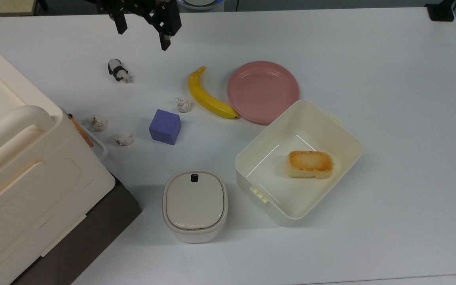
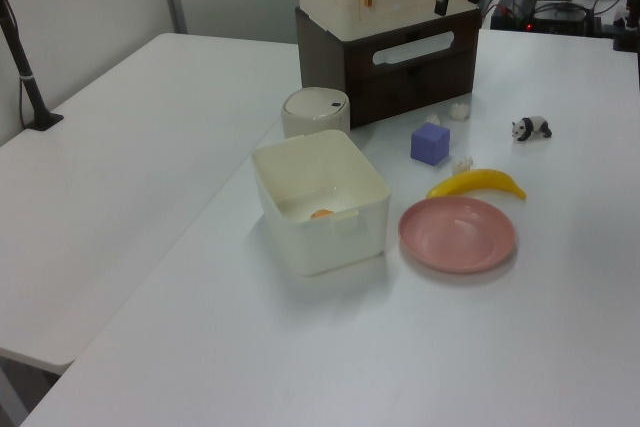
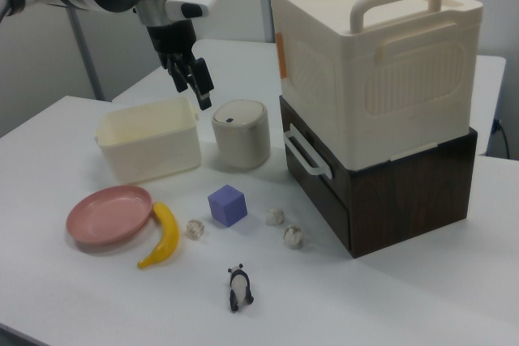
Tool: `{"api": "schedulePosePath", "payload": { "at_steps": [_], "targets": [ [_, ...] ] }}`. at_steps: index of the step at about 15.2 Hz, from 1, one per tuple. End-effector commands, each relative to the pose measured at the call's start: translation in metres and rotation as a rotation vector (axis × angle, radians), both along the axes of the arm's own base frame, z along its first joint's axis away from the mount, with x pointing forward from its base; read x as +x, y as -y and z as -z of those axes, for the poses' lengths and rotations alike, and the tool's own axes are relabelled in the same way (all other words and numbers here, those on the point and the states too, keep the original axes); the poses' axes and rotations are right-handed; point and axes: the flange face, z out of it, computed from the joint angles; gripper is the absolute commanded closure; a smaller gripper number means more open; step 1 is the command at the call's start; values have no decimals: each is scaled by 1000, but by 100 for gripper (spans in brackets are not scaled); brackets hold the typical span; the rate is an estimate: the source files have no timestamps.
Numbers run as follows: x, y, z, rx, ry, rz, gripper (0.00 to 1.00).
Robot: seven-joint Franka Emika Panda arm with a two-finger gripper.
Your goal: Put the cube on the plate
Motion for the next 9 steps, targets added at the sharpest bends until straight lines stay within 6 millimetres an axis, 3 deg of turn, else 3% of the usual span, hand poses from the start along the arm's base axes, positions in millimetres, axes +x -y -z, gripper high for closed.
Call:
{"api": "schedulePosePath", "payload": {
  "at_steps": [1,9],
  "targets": [
    [1,4,-5,12,21,14,0],
    [1,9,-4,9,19,-7,0]
  ]
}}
